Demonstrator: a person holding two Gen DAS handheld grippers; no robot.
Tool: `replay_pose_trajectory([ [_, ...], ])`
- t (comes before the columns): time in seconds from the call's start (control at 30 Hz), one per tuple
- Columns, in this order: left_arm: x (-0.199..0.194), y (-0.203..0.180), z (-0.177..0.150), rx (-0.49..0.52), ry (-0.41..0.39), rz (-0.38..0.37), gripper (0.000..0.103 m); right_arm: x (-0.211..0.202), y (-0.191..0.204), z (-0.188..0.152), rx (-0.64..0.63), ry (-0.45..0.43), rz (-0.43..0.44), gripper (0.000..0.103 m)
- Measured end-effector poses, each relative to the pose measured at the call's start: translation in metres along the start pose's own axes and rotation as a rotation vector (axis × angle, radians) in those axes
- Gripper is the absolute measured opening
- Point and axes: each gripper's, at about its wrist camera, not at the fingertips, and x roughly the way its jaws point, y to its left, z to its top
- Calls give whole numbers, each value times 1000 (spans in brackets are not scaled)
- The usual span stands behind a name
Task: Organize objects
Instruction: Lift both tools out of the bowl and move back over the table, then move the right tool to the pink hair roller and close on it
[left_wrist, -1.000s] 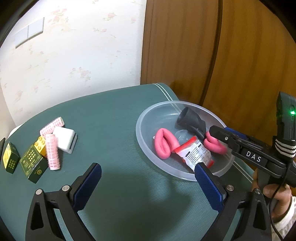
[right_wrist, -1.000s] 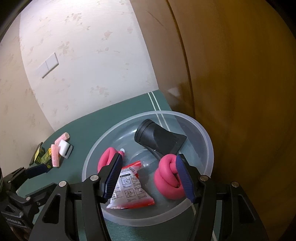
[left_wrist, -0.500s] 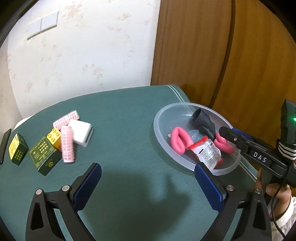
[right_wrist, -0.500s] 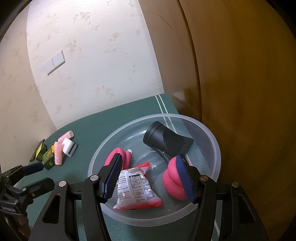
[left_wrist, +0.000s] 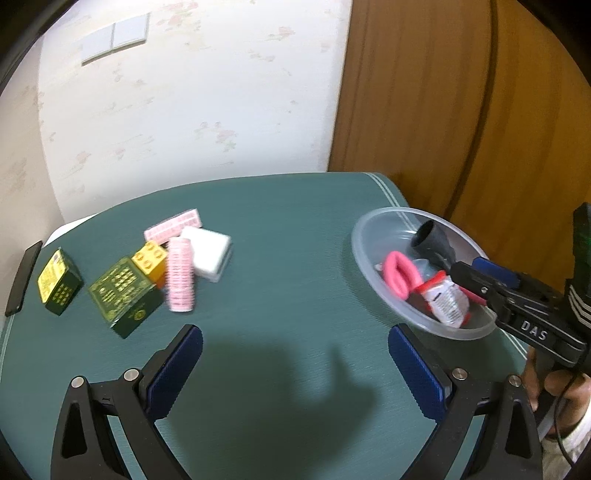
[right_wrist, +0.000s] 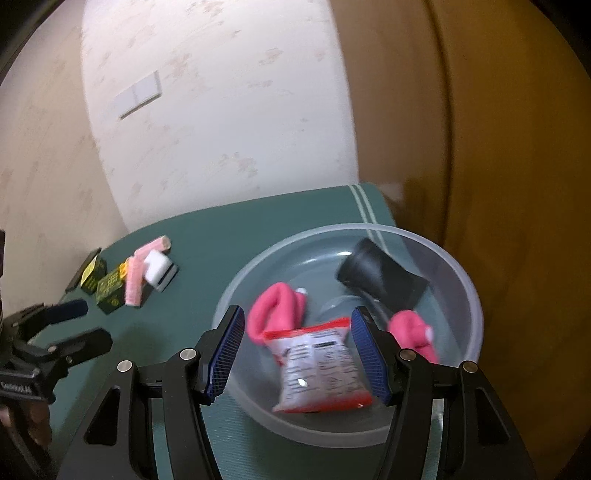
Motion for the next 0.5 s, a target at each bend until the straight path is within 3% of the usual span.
replay_pose_trajectory([
  [0.5,-11,56,-9,-80,-16,73,102,21,62,11,-80,50,119,62],
])
